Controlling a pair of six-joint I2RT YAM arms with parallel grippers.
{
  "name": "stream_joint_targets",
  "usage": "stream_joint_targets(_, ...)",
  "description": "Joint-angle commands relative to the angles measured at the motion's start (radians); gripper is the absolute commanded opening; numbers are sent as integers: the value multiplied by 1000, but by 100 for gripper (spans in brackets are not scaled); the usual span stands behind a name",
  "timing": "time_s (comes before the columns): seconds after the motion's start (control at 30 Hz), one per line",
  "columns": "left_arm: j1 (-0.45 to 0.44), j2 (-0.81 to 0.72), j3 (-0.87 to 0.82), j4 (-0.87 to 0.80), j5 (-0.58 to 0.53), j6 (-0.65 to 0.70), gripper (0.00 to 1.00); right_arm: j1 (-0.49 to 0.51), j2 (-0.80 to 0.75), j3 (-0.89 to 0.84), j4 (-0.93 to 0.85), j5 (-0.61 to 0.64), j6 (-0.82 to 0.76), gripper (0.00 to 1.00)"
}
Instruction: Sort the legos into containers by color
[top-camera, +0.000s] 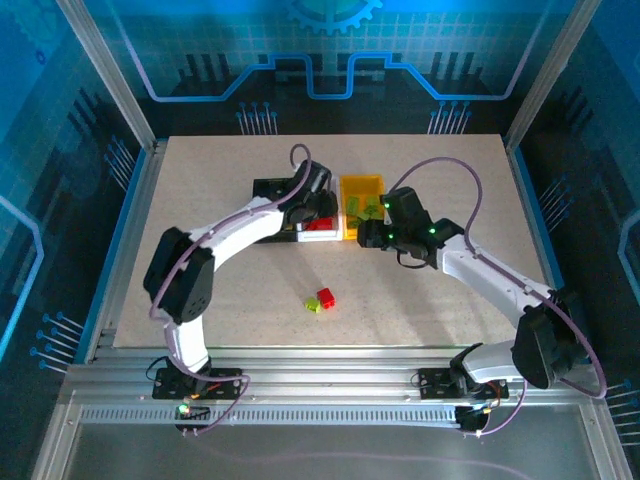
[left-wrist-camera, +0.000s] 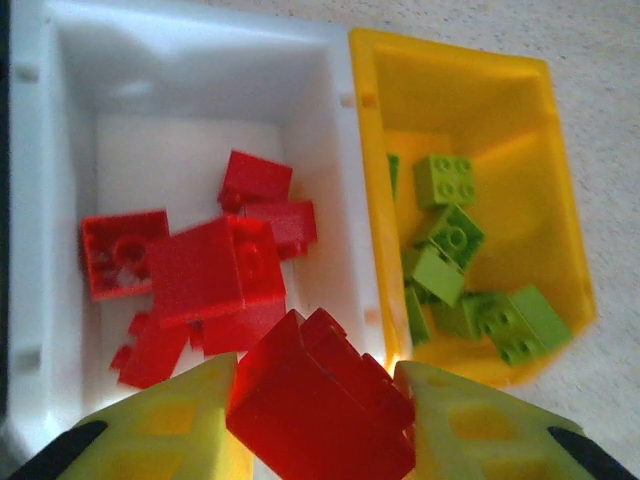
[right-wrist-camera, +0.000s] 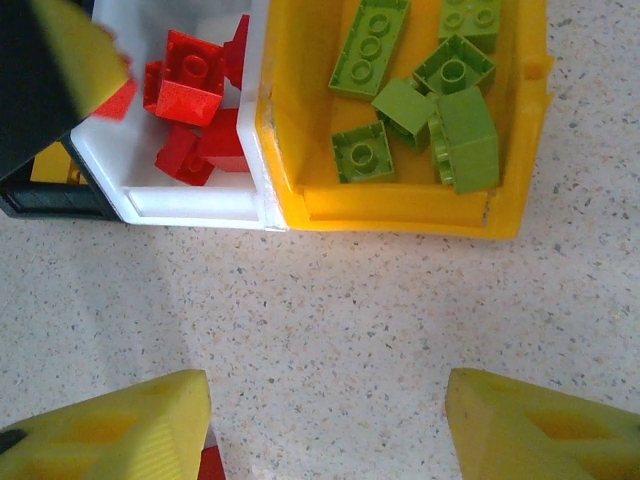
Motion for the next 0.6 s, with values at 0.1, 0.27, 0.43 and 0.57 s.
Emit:
stream_joint_targets(0.1, 27, 121, 181, -56, -31, 28, 33, -21, -65, -27, 1, -7, 11, 65)
stream_joint_targets(0.27, 38, 218, 289, -97, -35, 23, 47, -24, -86, -36, -9, -21, 9, 65)
stream_joint_targets(0.43, 39, 229, 324, -108, -10, 11, 73, -21, -89, -43, -3, -88, -11, 66)
stream_joint_targets(0.57, 39, 157, 302, -80, 25, -4, 83, -8, -84, -64, 15, -116, -16, 67)
